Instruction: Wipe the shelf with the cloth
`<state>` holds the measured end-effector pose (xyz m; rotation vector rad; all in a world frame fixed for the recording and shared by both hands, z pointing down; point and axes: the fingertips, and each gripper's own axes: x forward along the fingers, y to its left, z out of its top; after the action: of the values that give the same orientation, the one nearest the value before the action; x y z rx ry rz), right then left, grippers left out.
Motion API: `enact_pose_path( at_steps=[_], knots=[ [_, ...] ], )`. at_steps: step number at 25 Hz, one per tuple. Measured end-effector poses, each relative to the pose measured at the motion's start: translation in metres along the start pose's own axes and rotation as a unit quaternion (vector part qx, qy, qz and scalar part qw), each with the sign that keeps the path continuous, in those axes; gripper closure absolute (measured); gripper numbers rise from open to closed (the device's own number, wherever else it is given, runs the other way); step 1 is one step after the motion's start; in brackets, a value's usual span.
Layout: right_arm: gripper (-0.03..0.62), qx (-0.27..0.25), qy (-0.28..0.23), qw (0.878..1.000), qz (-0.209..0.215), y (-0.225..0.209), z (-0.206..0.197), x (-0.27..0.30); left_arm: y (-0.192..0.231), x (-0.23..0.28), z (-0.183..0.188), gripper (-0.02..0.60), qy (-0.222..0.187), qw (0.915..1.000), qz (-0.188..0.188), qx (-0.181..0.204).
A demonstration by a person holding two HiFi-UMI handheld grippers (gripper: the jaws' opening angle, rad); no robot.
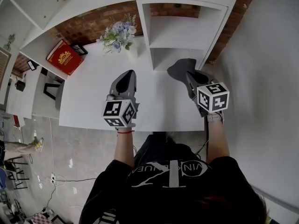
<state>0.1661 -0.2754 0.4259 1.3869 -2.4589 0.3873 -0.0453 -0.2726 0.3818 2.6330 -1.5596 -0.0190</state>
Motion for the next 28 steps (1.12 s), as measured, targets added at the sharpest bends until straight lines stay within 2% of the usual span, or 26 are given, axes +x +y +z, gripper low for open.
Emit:
enact_pose_path(
  at_steps=[12, 28],
  knots=[
    [0.536, 0.009, -0.027, 1.000, -0.011, -0.007, 0.013, -0.015, 0.003, -0.010, 0.004, 0.571, -0.003, 1.0000, 0.008, 0.002],
    [0.536, 0.002, -0.060, 0.998, 0.010, 0.007, 0.016, -0.031, -0.004, -0.021, 0.006, 0.571, -0.004, 0.9999, 0.012, 0.007]
  ],
)
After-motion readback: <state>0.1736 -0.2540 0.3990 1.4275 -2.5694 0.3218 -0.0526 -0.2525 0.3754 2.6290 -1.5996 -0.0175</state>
